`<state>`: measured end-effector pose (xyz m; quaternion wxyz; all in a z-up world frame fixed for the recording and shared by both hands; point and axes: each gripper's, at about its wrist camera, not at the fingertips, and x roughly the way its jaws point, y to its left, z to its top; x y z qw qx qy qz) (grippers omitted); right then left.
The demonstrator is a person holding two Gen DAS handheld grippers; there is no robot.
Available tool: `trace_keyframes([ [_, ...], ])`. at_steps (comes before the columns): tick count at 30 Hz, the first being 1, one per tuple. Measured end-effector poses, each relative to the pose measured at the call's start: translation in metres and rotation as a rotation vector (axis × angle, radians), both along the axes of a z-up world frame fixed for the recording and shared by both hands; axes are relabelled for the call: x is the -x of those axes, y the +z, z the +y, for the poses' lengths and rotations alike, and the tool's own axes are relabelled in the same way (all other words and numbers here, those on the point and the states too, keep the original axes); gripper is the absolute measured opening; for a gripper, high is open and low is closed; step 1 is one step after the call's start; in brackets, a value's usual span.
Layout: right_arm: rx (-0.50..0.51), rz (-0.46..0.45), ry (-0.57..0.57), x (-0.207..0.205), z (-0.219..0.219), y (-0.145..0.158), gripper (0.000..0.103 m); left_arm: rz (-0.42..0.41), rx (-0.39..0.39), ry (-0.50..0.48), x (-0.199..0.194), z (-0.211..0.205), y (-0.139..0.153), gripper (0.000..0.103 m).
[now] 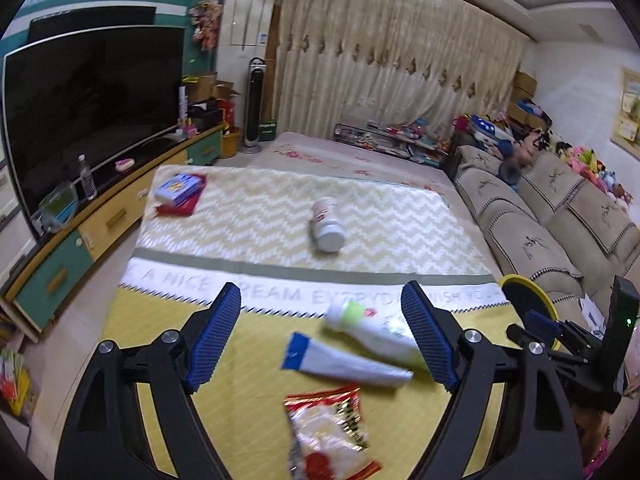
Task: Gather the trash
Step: 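Move the right gripper to the coconut water bottle and grasp it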
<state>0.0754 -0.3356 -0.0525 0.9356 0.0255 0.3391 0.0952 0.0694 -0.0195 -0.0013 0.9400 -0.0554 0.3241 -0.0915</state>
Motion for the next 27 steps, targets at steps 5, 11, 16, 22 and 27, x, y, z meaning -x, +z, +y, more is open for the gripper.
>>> trace_keyframes([
  [5,0.071,-0.024,0.073,-0.01,0.055,-0.003,0.07,-0.001,0.019,0.003,0.013,0.004,-0.006,0.081],
  [11,0.181,-0.032,0.102,-0.031,0.091,-0.015,0.081,-0.003,0.034,0.012,0.014,0.01,-0.01,0.081],
  [16,0.258,-0.003,0.081,-0.05,0.105,-0.028,0.082,0.005,0.043,0.023,0.012,0.016,-0.014,0.081],
  [22,0.282,0.032,0.049,-0.063,0.109,-0.043,0.085,0.02,0.053,0.025,0.011,0.017,-0.021,0.081],
  [27,0.297,0.06,-0.043,-0.082,0.103,-0.048,0.085,0.037,0.053,0.016,0.006,0.012,-0.027,0.081],
])
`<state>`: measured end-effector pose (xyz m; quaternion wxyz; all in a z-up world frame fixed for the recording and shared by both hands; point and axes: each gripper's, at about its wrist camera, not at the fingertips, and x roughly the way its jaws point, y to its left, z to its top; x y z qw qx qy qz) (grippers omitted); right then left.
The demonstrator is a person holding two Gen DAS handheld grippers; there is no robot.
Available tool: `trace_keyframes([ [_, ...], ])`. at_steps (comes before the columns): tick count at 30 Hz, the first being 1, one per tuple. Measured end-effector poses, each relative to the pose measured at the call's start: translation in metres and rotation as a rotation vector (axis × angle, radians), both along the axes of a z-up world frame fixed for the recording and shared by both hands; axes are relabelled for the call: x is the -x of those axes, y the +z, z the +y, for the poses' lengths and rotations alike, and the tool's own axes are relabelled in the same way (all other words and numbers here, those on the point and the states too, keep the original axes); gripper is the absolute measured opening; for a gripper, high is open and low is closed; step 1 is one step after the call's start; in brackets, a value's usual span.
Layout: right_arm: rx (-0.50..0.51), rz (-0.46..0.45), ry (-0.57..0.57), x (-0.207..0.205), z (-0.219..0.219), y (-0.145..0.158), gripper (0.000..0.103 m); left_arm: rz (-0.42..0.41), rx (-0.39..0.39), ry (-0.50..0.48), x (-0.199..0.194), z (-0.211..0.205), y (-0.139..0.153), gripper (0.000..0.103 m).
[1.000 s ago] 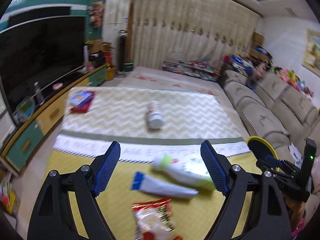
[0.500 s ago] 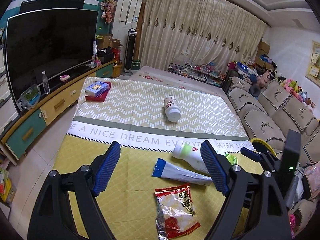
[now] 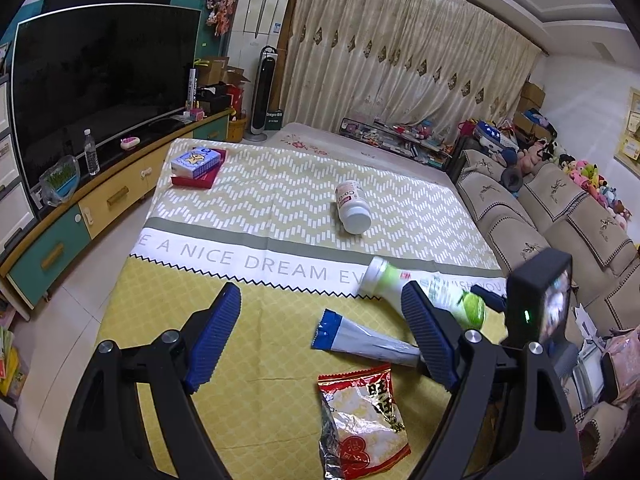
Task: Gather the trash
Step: 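Move the right gripper to the coconut water bottle and grasp it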
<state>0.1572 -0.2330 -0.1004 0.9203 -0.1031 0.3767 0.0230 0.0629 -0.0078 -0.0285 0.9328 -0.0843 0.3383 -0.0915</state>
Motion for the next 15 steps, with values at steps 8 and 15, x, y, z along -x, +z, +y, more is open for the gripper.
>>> trace_keyframes([
  [8,-0.165,0.043,-0.022,-0.023,-0.038,-0.001,0.085,0.008,0.001,-0.005,-0.004,-0.001,-0.005,0.081],
  [15,-0.337,0.054,0.14,-0.002,-0.062,0.007,0.085,0.022,0.009,-0.012,-0.009,-0.003,-0.012,0.081],
])
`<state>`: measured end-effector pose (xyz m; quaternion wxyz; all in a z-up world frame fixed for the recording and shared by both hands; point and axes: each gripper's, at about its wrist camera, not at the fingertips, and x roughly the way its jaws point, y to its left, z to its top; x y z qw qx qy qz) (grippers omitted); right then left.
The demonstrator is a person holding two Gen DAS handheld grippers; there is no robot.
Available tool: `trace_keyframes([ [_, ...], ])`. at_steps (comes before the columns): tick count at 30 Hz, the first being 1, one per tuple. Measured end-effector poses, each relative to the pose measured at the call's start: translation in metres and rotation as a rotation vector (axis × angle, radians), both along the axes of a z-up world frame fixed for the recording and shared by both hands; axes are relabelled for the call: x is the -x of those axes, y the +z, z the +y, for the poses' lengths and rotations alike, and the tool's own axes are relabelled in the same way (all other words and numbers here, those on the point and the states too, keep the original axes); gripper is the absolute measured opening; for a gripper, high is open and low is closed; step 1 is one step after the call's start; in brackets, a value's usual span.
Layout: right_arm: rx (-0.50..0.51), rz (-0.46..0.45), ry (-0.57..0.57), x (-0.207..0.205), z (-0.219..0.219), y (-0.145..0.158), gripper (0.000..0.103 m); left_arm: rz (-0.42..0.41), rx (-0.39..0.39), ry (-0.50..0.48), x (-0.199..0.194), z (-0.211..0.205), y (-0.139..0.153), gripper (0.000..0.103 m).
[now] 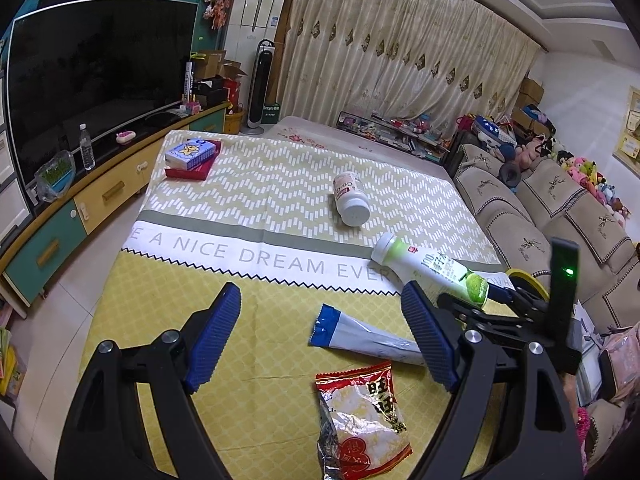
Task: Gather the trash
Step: 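Move the right gripper to the coconut water bottle and grasp it, then carry the coconut water bottle into the bin and open the right gripper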
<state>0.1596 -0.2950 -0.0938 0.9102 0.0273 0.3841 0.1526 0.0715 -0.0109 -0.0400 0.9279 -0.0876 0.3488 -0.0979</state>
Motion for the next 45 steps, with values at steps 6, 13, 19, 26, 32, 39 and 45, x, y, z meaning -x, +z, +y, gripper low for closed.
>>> trace_keyframes([
  [6,-0.045,0.002,0.104,0.016,0.017,0.008,0.085,0.01,-0.006,-0.022,-0.003,-0.009,-0.004,0.081],
  [13,0.01,0.048,-0.033,0.011,0.023,-0.008,0.071,0.003,-0.007,-0.014,-0.001,-0.006,-0.003,0.083],
  [19,0.004,0.057,-0.069,0.01,0.017,-0.01,0.05,0.007,-0.002,-0.015,-0.003,-0.005,-0.005,0.083],
  [26,-0.048,0.0,-0.063,0.028,0.007,0.015,0.049,0.01,-0.003,-0.02,-0.003,-0.007,-0.006,0.083],
  [32,-0.088,-0.085,-0.067,0.045,-0.008,0.048,0.049,0.013,-0.008,-0.028,-0.004,-0.011,-0.007,0.083],
  [39,-0.108,-0.125,-0.083,0.052,-0.021,0.065,0.049,0.01,-0.018,-0.042,-0.005,-0.018,-0.005,0.083],
  [45,-0.115,-0.135,-0.091,0.055,-0.028,0.068,0.049,0.007,-0.024,-0.051,-0.005,-0.022,-0.004,0.083],
])
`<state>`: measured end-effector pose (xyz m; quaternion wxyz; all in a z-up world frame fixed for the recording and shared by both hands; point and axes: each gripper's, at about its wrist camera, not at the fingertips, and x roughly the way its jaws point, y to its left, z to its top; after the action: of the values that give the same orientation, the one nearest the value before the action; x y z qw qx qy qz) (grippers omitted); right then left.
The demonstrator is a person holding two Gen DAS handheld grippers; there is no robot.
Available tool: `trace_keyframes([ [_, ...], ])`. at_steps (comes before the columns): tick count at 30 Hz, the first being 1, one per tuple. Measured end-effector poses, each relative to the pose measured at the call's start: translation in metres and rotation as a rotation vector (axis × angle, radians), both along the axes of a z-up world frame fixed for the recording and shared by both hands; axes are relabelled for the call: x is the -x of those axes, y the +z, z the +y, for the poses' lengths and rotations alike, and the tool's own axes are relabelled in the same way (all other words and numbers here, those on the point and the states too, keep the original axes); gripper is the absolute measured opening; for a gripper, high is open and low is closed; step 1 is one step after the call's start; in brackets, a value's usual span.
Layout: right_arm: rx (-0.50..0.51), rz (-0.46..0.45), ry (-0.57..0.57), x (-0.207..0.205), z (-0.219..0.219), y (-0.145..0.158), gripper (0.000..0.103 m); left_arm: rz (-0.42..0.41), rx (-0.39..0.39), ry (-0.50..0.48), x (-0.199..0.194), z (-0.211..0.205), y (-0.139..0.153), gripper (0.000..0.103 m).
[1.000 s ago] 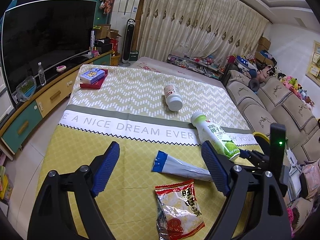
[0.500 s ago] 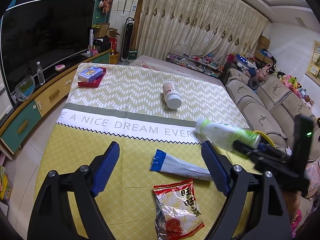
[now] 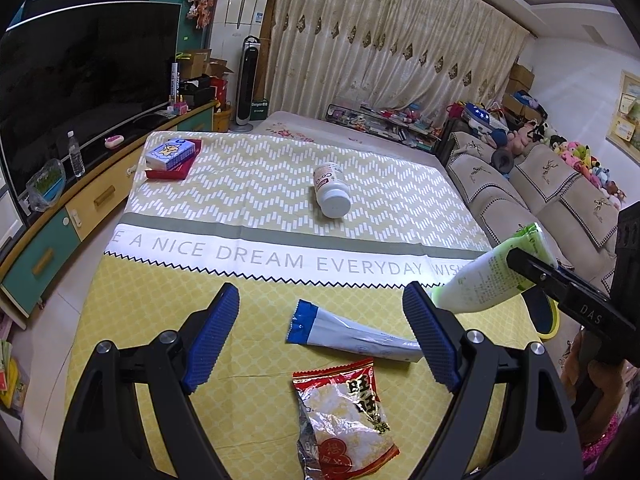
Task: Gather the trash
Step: 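Carry the coconut water bottle into the bin and open the right gripper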
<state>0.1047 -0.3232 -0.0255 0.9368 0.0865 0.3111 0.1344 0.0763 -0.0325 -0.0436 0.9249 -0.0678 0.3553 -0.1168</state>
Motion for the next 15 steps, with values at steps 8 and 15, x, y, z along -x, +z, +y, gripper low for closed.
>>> trace_keyframes([
  [8,-0.005,-0.008,-0.027,0.004,-0.015,0.005,0.049,0.003,-0.011,-0.017,-0.002,-0.007,0.0,0.083],
  [15,0.001,-0.033,-0.1,0.012,-0.042,0.015,0.049,0.007,-0.018,-0.027,-0.006,-0.011,0.0,0.083],
])
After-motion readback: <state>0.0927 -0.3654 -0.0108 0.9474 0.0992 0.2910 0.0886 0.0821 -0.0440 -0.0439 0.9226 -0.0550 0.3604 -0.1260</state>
